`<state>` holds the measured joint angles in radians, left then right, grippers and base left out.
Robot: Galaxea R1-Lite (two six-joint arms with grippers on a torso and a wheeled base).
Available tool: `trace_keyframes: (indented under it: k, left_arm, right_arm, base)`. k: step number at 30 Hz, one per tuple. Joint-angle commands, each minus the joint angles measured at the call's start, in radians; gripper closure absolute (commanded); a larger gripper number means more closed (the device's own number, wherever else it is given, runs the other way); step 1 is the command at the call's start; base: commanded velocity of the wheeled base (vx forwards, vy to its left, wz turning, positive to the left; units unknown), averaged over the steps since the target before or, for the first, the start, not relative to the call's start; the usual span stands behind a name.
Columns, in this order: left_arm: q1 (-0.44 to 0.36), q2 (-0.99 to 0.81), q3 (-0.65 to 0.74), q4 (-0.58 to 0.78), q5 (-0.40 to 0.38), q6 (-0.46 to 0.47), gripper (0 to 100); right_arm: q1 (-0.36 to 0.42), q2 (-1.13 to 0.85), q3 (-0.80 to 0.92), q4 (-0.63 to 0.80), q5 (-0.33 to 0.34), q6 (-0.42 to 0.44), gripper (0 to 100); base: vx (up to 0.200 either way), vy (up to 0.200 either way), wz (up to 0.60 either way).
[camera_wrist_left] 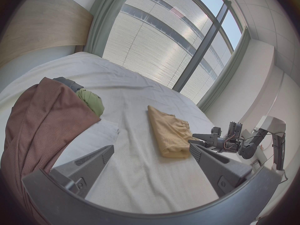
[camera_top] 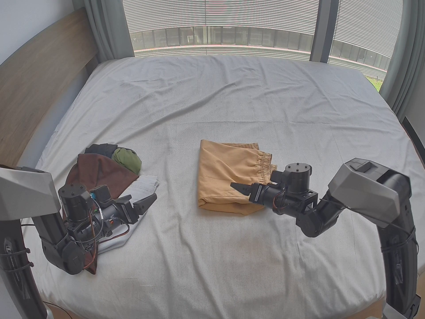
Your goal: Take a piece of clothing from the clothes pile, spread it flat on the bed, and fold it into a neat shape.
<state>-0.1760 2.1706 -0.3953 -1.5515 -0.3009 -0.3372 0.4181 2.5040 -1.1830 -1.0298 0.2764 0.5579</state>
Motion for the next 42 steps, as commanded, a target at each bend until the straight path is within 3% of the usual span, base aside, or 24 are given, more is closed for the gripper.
trace_keyframes:
  k: [1, 4, 7, 9, 11, 14, 19, 23, 31, 32, 35, 36, 37, 42]
  left_arm:
    - [-0.023, -0.213, 0.033, 0.001, -0.018, -0.105, 0]
    - [-0.051, -0.359, 0.085, 0.001, -0.053, -0.169, 0]
    - [-0.053, -0.488, 0.167, 0.001, -0.075, -0.175, 0]
    - [-0.056, -0.551, 0.208, 0.001, -0.083, -0.175, 0]
    - [-0.059, -0.647, 0.27, 0.001, -0.09, -0.171, 0]
    - [-0.06, -0.775, 0.337, 0.002, -0.106, -0.172, 0]
    - [-0.053, -0.92, 0.395, 0.034, -0.11, -0.023, 0]
    - [0.03, -1.074, 0.395, 0.231, -0.057, 0.083, 0]
    - [0.07, -1.572, 0.395, 0.784, -0.047, 0.119, 0]
    - [0.07, -1.592, 0.395, 0.804, -0.047, 0.119, 0]
    - [0.076, -1.835, 0.389, 1.053, -0.046, 0.118, 0]
    - [0.078, -1.845, 0.388, 1.065, -0.046, 0.118, 0]
    - [0.099, -1.95, 0.351, 1.177, -0.044, 0.116, 0]
    - [0.159, -2.129, 0.297, 1.447, -0.049, 0.124, 0]
  right_arm:
    - [0.01, -0.309, 0.141, -0.003, -0.006, 0.007, 0]
    - [0.016, -0.522, 0.261, 0.0, -0.009, -0.001, 0]
    - [0.019, -0.741, 0.399, 0.013, -0.011, -0.033, 0]
    - [0.013, -0.843, 0.48, 0.02, -0.011, -0.072, 0]
    - [-0.009, -0.998, 0.612, 0.059, -0.011, -0.179, 0]
    - [-0.07, -1.191, 0.743, 0.112, -0.013, -0.239, 0]
    - [-0.177, -1.519, 0.915, 0.228, -0.016, -0.337, 0]
    - [-0.275, -1.831, 0.987, 0.395, -0.009, -0.386, 0]
    - [-0.282, -2.412, 0.967, 0.878, -0.014, -0.386, 0]
    - [-0.282, -2.42, 0.97, 0.886, -0.014, -0.388, 0]
    - [-0.28, -2.407, 1.03, 0.775, -0.08, -0.385, 0]
    - [-0.28, -2.407, 1.031, 0.771, -0.083, -0.385, 0]
    - [-0.298, -2.398, 1.031, 0.766, -0.097, -0.378, 0]
    - [-0.392, -2.398, 1.03, 0.794, -0.085, -0.398, 0]
  base:
    - [0.0, 0.0, 0.0]
    - [0.0, 0.0, 0.0]
    - [0.0, 0.0, 0.0]
    - [0.0, 0.0, 0.0]
    - [0.0, 0.0, 0.0]
    - [0.0, 0.0, 0.0]
    - [0.0, 0.0, 0.0]
    - [0.0, 0.0, 0.0]
    - [0.0, 0.0, 0.0]
    - [0.0, 0.0, 0.0]
    - [0.0, 0.0, 0.0]
    - [0.0, 0.0, 0.0]
    - [0.0, 0.0, 0.0]
    - [0.0, 0.0, 0.0]
